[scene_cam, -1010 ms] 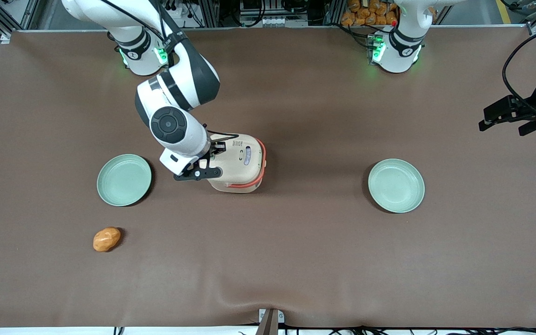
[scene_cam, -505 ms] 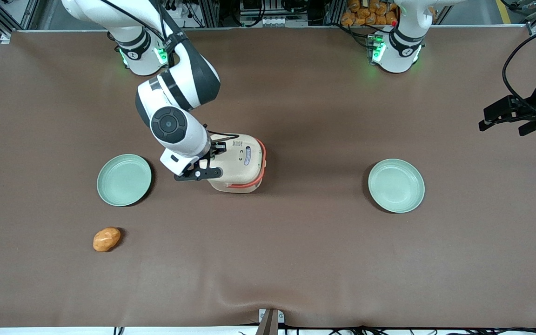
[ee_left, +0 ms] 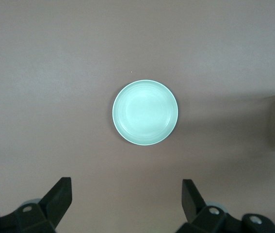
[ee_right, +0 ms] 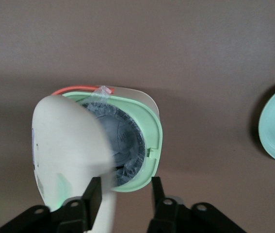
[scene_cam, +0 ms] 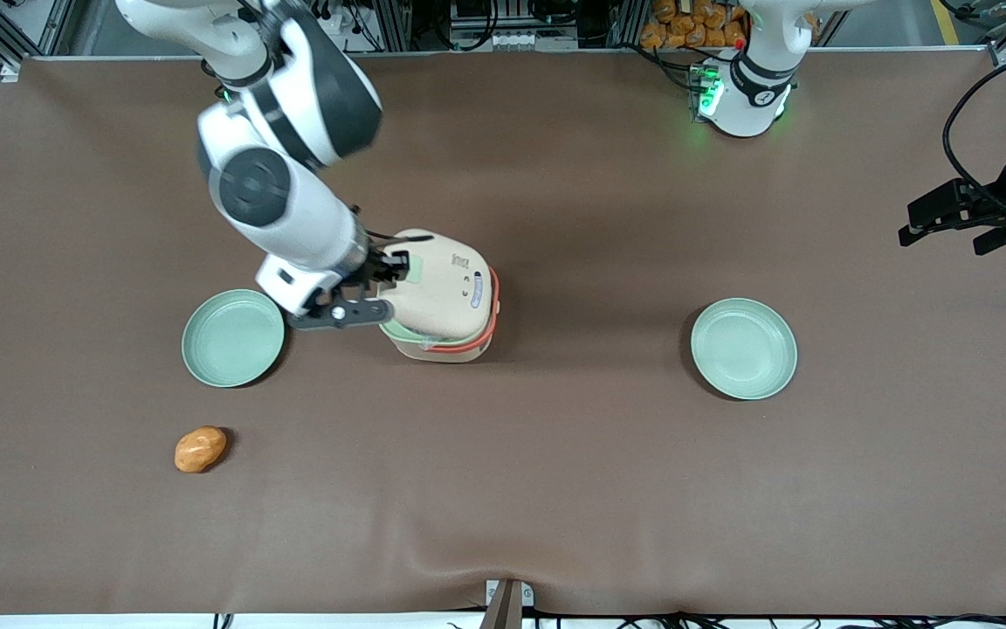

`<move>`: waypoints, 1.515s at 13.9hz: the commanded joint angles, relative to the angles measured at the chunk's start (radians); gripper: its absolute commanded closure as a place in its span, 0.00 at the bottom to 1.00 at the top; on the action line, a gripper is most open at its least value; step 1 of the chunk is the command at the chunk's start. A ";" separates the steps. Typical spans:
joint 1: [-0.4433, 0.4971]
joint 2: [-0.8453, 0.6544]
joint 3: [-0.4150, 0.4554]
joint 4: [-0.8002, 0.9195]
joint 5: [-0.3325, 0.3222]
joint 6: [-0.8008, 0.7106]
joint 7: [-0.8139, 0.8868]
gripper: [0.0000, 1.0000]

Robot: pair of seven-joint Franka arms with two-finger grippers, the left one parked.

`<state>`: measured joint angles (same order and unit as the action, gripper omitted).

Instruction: Press rice cooker button with right arm

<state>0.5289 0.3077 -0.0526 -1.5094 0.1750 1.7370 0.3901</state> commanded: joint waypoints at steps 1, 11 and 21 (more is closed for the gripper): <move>-0.052 -0.074 0.010 -0.003 0.020 -0.017 -0.007 0.00; -0.434 -0.237 0.182 0.061 -0.160 -0.165 -0.069 0.00; -0.567 -0.279 0.076 0.058 -0.174 -0.303 -0.350 0.00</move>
<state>-0.0255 0.0441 0.0484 -1.4464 0.0133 1.4549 0.0796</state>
